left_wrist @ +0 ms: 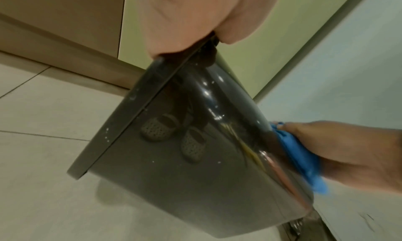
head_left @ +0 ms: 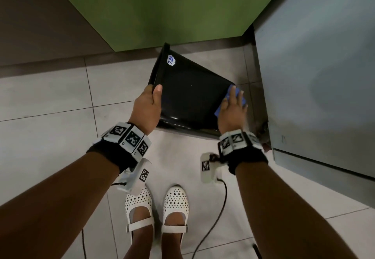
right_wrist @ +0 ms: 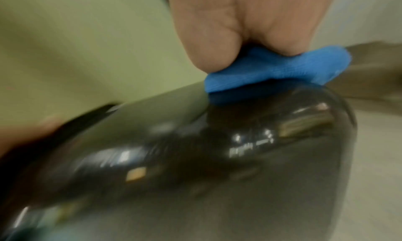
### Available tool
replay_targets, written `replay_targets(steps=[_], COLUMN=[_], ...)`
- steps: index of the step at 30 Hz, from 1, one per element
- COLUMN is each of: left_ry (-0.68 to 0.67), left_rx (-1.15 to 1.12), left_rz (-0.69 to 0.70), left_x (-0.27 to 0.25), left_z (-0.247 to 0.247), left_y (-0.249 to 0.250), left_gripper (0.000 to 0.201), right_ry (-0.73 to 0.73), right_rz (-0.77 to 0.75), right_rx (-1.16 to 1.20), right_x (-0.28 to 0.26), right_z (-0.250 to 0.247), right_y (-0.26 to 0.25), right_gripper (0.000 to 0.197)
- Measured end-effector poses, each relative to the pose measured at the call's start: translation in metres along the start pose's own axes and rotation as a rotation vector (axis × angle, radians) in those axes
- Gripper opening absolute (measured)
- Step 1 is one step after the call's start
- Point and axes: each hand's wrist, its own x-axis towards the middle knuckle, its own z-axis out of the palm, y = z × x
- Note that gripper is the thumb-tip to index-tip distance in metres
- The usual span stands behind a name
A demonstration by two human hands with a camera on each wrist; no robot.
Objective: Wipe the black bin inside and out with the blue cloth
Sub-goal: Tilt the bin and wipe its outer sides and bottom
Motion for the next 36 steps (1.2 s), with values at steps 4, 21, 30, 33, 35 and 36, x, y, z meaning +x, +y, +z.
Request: replay_targets(steps=[4,21,30,33,35,36], left_ry=[0.014,-0.001,-0.018,-0.022,-0.039,-0.044], left_rx=[-0.036,-0.036,-0.012,-0.019,-0.019,-0.020], left_rz=[0.051,-0.030,0.057,0.031,0.016,0.010], left_x=[-0.002,-0.003,0.000,0.002,0.004,0.004], left_z=[0.009,-0.010,-0.006,-0.008,-0.012,-0.014], left_y=[0.009,0.005,0.007,0.010,0.006,0.004], left_gripper=[0.039,0.039,0.039,0.040,0.041,0.041], right_ry=[-0.041,0.014,-0.006,-0.044,-0.065,-0.055], right_rz=[-0.288,-0.059,0.163,-0.117,-0.242,-0.263], right_rx=[-0.115,-0.186,-0.121,-0.248,-0.283,-0.274], right_x=[-0.052,-0.028,-0.006,-0.040,-0.048,-0.041], right_z=[0.030,0.016,-0.009,0.003,0.015,0.015], right_y=[-0.053,-0.019,0.000,-0.025,-0.033,-0.033], right_gripper=[0.049,0.055,0.072,0.069,0.064,0.061])
